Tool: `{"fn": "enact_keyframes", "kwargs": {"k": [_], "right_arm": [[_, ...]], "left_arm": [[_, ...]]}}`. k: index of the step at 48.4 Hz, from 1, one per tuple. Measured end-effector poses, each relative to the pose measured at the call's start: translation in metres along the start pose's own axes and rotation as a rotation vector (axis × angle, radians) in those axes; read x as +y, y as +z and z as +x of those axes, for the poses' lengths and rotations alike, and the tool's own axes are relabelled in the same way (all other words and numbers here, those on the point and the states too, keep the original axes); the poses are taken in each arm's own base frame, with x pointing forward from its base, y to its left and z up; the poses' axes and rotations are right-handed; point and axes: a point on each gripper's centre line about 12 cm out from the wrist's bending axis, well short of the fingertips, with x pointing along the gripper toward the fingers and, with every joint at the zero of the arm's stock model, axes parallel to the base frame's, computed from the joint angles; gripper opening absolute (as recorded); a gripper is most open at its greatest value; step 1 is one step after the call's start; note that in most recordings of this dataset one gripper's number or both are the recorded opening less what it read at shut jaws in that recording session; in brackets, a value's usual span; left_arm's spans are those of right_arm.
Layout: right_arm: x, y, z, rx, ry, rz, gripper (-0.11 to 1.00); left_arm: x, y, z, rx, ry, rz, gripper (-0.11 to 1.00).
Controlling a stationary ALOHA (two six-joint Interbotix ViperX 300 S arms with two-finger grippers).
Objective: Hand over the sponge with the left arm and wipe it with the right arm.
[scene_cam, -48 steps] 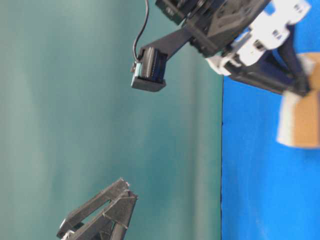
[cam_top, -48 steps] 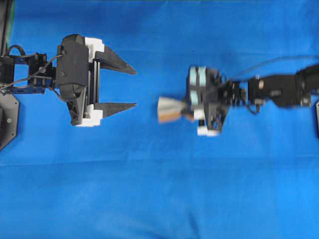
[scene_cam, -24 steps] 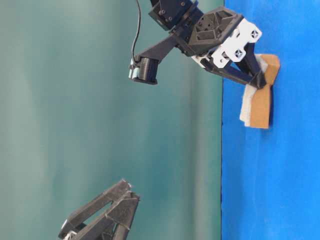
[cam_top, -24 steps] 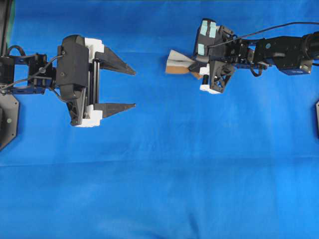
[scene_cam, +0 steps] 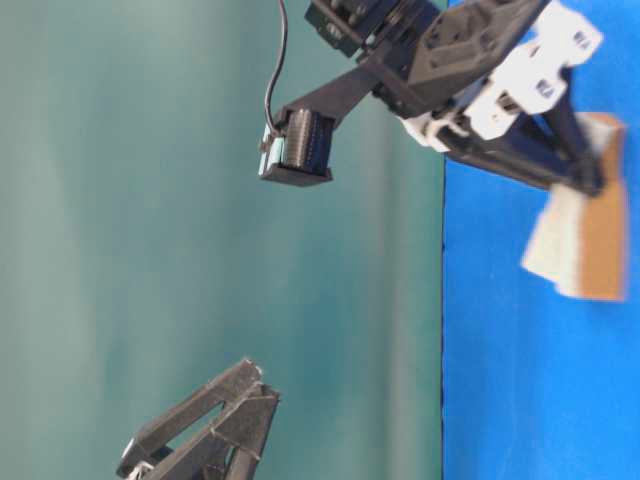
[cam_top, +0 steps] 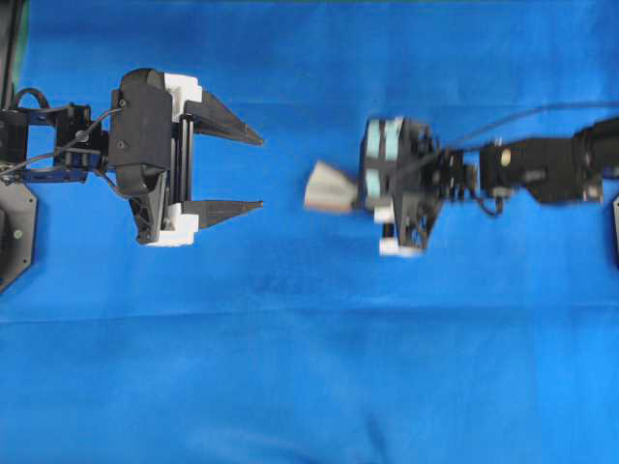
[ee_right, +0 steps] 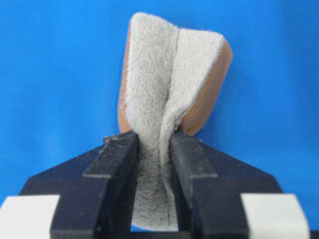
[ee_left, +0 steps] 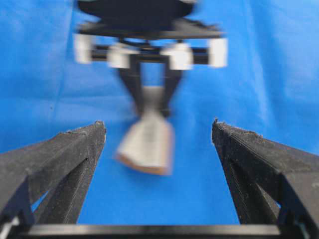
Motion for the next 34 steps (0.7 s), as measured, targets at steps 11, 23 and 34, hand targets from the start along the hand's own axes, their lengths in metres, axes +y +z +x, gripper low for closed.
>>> {"fn": "enact_keyframes", "kwargs": {"k": [11,23,34], "right_arm": [[0.052,0.007,-0.002,-0.004,0.092,-0.031,0.27],[0.057,0.006,-0.002,-0.001,0.099,-0.031,0.27],[0.039,0.007,-0.001,-0.001,0.069,-0.027,0.27]], "left_arm": [[0.000,0.000,0.000,0.002,0.000,0.000,0.91],[0.000,0.000,0.000,0.002,0.000,-0.011,0.91],[0.000,0.000,0.000,0.002,0.000,-0.011,0.91]]}}
